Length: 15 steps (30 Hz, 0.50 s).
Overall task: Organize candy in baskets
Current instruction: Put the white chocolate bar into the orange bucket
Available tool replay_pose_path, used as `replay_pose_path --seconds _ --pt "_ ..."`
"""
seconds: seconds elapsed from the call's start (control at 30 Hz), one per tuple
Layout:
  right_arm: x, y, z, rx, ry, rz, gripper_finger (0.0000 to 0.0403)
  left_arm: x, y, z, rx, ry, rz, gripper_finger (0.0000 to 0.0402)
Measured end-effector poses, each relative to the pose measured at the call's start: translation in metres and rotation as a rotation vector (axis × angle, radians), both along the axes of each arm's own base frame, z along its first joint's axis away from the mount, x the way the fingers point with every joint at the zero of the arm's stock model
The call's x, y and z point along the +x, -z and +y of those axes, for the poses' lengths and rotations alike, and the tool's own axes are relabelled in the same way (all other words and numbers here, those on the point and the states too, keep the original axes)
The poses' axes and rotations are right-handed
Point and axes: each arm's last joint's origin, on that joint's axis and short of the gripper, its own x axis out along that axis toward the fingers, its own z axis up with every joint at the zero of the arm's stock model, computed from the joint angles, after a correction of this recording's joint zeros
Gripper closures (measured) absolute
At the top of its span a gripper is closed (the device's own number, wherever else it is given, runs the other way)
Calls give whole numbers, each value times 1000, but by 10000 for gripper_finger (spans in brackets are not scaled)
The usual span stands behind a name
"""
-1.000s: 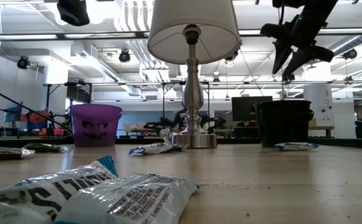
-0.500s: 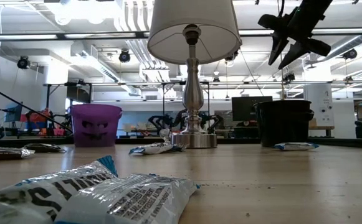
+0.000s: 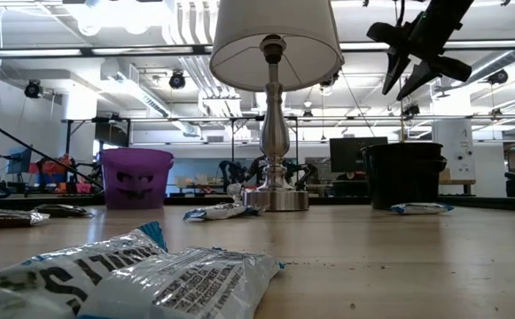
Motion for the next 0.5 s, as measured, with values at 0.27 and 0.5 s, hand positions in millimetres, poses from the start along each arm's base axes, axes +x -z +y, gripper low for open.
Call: replay_pose_path --seconds 0.27,0.5 --pt "0 0 0 5 -9 -1 270 25 31 -9 -82 -176 5 258" --pt "0 1 5 64 -195 5 271 51 74 -17 -193 -302 4 258"
